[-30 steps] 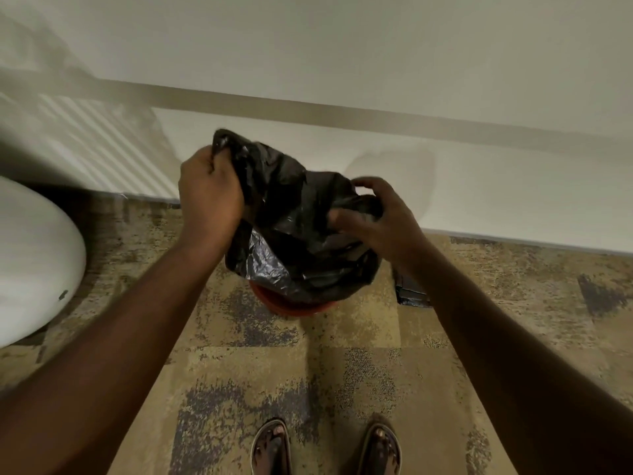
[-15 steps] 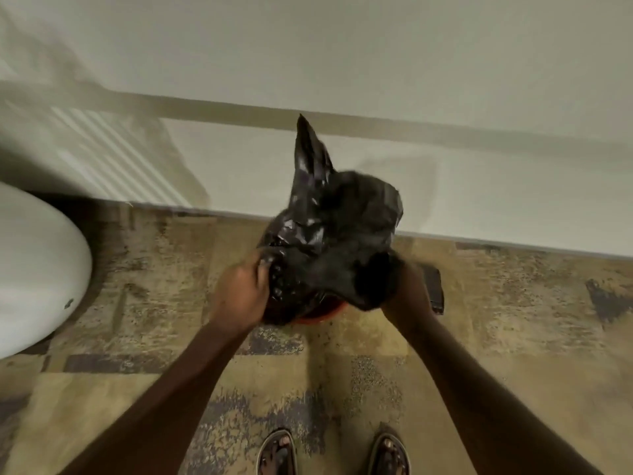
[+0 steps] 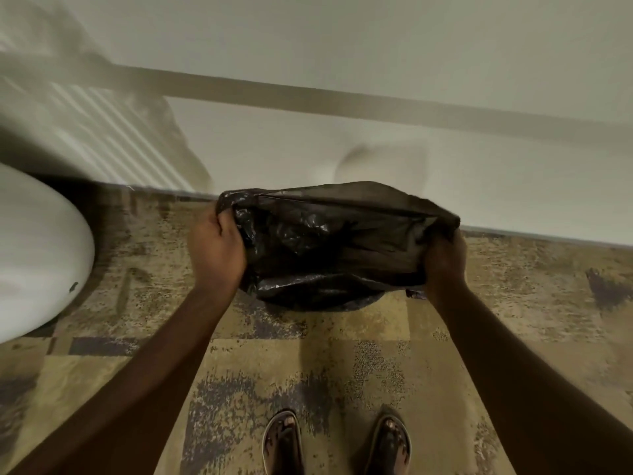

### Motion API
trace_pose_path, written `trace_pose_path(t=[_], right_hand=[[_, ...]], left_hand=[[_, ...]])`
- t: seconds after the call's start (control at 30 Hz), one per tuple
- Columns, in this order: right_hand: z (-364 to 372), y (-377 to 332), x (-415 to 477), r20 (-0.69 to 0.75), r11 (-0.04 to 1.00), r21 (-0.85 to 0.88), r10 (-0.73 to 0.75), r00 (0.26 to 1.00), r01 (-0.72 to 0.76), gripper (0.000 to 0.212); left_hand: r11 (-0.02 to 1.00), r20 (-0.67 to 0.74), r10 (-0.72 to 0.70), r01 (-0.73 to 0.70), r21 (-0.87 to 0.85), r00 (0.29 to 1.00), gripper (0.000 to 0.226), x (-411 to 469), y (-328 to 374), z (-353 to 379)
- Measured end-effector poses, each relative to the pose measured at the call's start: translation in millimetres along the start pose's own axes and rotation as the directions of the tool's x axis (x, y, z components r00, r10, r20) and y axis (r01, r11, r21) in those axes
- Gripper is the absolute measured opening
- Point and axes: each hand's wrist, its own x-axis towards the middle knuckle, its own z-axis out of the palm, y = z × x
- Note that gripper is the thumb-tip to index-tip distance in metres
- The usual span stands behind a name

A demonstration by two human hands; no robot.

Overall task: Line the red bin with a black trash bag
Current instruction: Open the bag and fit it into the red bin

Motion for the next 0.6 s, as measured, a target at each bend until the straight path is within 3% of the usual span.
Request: trace_pose_path(t=[0.13, 0.23, 0.3, 0.4, 0.5, 0.6], right_hand=[[5, -13, -8, 0.228, 0.963, -0.155, -0.183, 0.956, 0.221, 0.011], [12, -19, -18, 0.352, 0.898, -0.287, -0.225, 0.909, 0.333, 0.023], [18, -17, -21, 0.366, 0.857, -0.344, -0.254, 0.895, 0.383, 0.035], [26, -11, -24, 0.414, 0.708, -0.457, -0.367, 0.833, 0.539, 0.019], [33, -1, -18, 0.366, 0.677, -0.547, -0.335, 0.868, 0.492, 0.012], [40, 10, -11, 0.275, 0.818, -0.480, -0.203, 0.940, 0.317, 0.017]], left_hand=[[0.985, 0.049, 0.165, -0.167, 0.047, 0.985, 0.039, -2, 20, -12], [0.986, 0.169, 0.088, -0.110, 0.129, 0.982, 0.047, 2, 22, -15], [0.987, 0.166, 0.037, -0.062, 0.147, 0.985, 0.047, 10, 16, -17], [0.987, 0.144, 0.083, -0.101, 0.123, 0.986, 0.032, 11, 7, -20], [0.988, 0.189, 0.095, -0.117, 0.105, 0.977, 0.014, 8, -8, -17], [0.997, 0.198, 0.041, -0.051, 0.050, 0.979, 0.012, 5, -26, -12]])
